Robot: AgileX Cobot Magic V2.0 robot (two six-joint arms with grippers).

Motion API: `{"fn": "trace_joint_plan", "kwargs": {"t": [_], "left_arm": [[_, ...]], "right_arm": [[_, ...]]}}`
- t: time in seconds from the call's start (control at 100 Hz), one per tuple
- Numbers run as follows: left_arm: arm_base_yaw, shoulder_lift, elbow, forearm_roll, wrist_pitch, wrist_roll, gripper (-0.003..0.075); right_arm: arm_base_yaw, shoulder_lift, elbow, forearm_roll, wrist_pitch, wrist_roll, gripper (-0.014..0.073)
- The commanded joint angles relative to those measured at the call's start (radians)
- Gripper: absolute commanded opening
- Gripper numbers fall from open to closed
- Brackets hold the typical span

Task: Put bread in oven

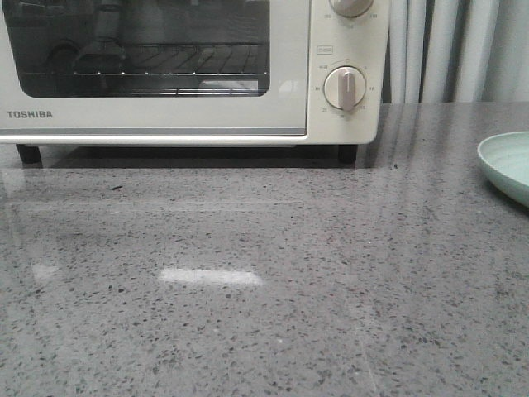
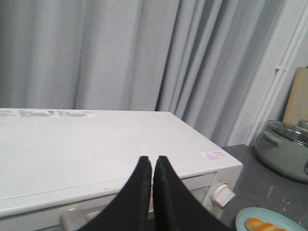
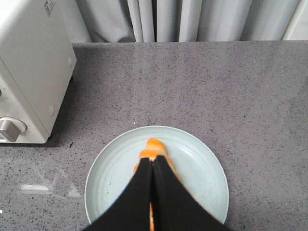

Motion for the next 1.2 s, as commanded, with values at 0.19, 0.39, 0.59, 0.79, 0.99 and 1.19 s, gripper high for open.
{"fn": "trace_joint_plan", "kwargs": {"t": [0.19,0.39,0.59,0.79,0.99,1.19], "left_arm": [[-0.008,0.111,-0.094,0.010,-0.050,-0.066,-0.0022],[-0.008,0.205,-0.113,0.028,-0.091,-0.066,-0.0022],[-0.008,0.281,-0.117,0.032,-0.126,-0.066,-0.0022],[-0.008,0.331,-0.127,0.032,-0.146,-0.066,-0.0022],[-0.008,0.351,-0.179,0.050,-0.160,-0.062,-0.0022],[-0.008,0.396,-0.204,0.077,-0.218,-0.062,-0.0022]], "right_arm": [[0.001,0.011,-0.033,-0.001,-0.058,-0.013,-0.0076],[0.001,0.011,-0.033,0.005,-0.058,-0.013,-0.0076],[0.001,0.011,-0.033,0.018,-0.058,-0.013,-0.0076],[0.001,0.011,-0.033,0.018,-0.060,-0.013,-0.0076],[0.003,0.011,-0.033,0.023,-0.066,-0.013,-0.0076],[0.003,0.011,-0.033,0.026,-0.067,-0.013,-0.0076]]}}
